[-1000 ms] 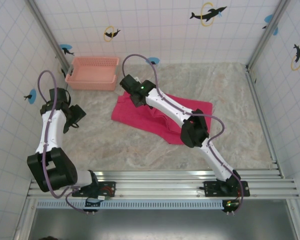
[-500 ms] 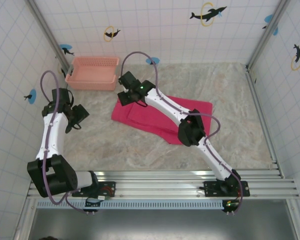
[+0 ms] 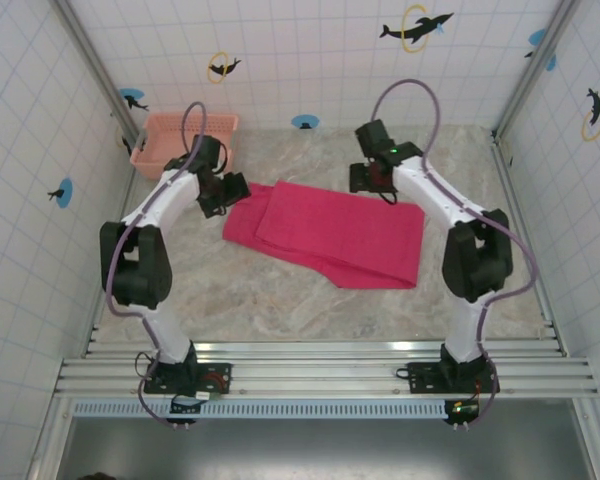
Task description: Roll up the long pants
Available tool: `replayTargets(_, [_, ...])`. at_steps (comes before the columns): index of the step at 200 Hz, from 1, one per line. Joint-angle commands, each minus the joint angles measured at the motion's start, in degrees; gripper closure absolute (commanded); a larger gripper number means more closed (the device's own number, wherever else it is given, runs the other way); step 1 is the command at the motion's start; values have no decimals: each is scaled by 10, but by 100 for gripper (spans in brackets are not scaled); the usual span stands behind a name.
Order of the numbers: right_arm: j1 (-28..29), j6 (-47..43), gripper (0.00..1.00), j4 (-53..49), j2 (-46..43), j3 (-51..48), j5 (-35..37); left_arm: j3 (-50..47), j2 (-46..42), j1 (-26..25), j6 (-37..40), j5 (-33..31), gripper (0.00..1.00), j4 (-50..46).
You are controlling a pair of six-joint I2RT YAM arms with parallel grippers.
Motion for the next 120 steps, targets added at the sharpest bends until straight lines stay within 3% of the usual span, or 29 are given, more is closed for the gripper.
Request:
replayTargets(1, [-17, 3, 26, 13, -46, -72, -7, 44, 56, -18, -3, 37, 13, 3])
replayTargets(50, [-75, -3, 26, 33, -139, -203, -18, 67, 128, -35, -11, 67, 16, 47])
replayTargets(120, [-115, -15, 25, 21, -194, -253, -25, 66, 172, -50, -17, 72, 19, 84])
